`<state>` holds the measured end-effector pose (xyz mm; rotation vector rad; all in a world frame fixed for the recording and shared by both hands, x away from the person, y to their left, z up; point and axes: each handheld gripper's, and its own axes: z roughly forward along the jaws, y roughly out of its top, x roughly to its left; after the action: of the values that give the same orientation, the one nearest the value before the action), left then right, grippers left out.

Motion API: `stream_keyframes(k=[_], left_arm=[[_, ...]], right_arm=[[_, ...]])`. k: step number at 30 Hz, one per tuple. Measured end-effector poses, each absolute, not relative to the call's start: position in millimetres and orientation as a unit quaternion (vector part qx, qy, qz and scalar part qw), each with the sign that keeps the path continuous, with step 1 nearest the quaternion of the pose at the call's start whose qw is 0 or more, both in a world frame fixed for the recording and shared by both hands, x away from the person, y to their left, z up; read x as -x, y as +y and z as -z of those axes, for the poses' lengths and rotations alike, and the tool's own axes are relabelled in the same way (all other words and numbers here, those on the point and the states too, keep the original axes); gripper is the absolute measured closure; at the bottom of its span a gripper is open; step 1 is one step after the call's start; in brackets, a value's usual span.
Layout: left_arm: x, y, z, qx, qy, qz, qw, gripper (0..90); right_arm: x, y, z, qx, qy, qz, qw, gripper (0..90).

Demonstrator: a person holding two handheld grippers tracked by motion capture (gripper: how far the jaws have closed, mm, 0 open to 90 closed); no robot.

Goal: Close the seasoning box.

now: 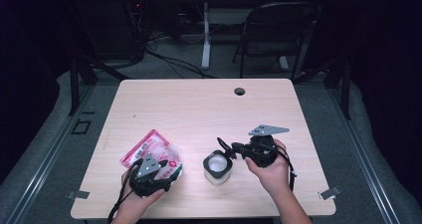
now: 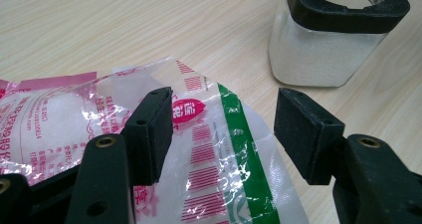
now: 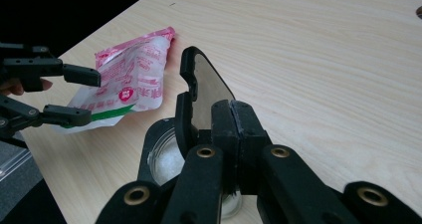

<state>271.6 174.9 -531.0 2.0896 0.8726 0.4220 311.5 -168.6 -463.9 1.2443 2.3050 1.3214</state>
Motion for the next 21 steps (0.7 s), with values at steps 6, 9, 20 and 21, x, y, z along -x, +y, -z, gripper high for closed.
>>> stream_keyframes(k=[6,9,20,21], left_arm=[[-272,175,531,-0.828,0.347,-0.168,0.407,40.7],[-272,175,531,-0.828,0.347,-0.169,0.408,40.7],[-272,178,529,-0.825,0.349,-0.168,0.412,40.7],[-272,178,529,-0.824,0.35,-0.169,0.412,40.7]], right_arm=[[-309,-162,468,-0.412,0.792,-0.44,0.101,89.3],[-308,-157,471,-0.405,0.798,-0.436,0.1,89.1],[-307,-147,479,-0.395,0.809,-0.425,0.091,87.2],[-307,-147,479,-0.393,0.81,-0.426,0.092,87.0]])
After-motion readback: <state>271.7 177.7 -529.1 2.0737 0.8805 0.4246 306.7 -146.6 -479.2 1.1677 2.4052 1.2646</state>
